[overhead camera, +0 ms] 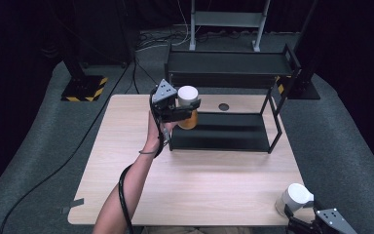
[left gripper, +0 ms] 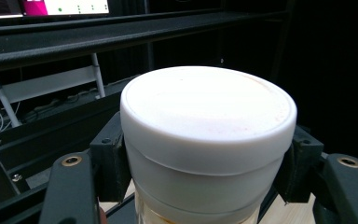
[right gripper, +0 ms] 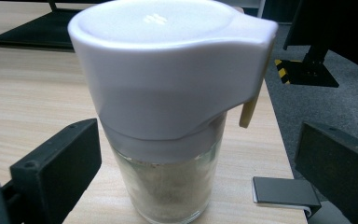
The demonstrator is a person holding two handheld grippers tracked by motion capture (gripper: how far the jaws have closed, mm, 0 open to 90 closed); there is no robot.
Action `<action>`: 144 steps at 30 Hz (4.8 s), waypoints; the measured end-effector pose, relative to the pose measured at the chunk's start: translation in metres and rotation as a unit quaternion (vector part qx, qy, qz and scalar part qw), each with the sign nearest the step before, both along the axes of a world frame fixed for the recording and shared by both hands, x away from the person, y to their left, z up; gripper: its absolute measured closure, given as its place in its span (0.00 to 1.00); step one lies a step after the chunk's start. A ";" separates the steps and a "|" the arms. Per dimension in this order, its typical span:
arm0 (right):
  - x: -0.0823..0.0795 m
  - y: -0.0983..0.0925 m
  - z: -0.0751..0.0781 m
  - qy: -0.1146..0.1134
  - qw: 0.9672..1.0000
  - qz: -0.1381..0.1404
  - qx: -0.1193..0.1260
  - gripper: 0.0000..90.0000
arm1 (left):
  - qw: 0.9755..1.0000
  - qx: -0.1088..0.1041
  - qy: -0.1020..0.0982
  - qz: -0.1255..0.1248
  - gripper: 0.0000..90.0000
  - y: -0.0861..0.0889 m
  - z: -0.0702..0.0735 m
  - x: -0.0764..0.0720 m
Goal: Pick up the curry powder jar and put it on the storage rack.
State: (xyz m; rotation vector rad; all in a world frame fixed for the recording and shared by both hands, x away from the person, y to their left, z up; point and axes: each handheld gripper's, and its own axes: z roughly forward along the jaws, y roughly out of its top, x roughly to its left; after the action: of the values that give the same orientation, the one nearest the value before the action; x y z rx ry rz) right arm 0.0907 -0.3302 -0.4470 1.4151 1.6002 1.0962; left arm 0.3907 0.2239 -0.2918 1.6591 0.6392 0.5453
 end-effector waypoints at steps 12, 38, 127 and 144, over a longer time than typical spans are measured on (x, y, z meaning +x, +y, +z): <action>0.000 0.000 0.000 0.000 1.000 0.000 0.000 0.00 | 1.000 -0.001 -0.006 -0.002 0.37 -0.003 0.013 0.005; 0.000 0.001 0.001 -0.001 1.000 0.000 -0.003 0.00 | 1.000 -0.008 -0.014 -0.003 0.37 0.000 0.034 0.010; 0.004 0.002 -0.002 0.006 1.000 0.003 -0.005 0.00 | 0.998 -0.040 -0.053 -0.004 0.37 -0.009 0.126 0.017; 0.004 0.001 -0.003 0.006 1.000 0.001 -0.002 0.00 | 0.998 -0.040 -0.055 0.016 0.37 -0.016 0.137 0.033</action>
State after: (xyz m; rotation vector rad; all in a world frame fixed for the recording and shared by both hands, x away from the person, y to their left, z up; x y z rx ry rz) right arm 0.0943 -0.3292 -0.4497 1.4195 1.6131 1.0867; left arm 0.4241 0.2075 -0.1548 1.5353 0.6004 0.6231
